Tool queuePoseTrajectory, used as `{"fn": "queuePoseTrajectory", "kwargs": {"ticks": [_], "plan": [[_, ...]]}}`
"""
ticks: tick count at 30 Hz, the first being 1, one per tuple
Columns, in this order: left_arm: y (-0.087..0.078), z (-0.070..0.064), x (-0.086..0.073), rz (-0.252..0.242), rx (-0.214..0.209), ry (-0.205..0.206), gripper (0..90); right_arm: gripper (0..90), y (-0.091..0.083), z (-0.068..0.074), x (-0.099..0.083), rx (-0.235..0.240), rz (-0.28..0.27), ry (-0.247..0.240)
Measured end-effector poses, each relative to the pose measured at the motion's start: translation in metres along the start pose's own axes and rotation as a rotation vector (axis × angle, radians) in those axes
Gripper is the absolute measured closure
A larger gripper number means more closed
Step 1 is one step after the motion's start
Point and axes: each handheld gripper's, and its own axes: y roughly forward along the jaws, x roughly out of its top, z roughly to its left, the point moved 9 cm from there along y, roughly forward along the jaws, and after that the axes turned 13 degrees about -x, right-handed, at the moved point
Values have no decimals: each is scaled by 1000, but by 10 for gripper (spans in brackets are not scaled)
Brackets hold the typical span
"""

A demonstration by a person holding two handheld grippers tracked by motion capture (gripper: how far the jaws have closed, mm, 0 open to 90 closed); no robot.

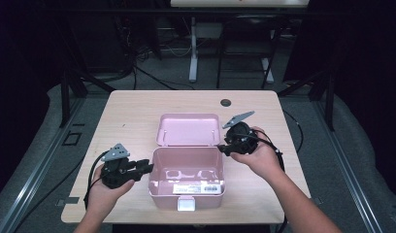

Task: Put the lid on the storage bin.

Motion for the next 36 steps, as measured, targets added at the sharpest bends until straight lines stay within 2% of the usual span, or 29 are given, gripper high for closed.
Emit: {"fn": "queuePoseTrajectory", "kwargs": {"ticks": [1,6,9,11,22,29,34,36], "plan": [[1,0,-1,1,4,0,709,586,3,-2,2,-7,-14,25],[3,-1,-1,4,10,8,765,583,9,-9,6,-29,-32,66],[4,0,-1,6,9,23,780,571,14,-10,6,-18,-17,67],[4,0,-1,3,12,19,777,571,17,-11,7,-29,-13,69],[4,-1,-1,0,11,29,782,573,31,-20,15,-49,-33,122],[5,-1,-1,-3,15,31,783,575,46,-25,18,-54,-24,156],[5,-1,-1,-3,13,28,783,580,56,-28,23,-75,-43,188],[5,-1,-1,-4,15,30,784,582,58,-29,24,-81,-50,186]]}}
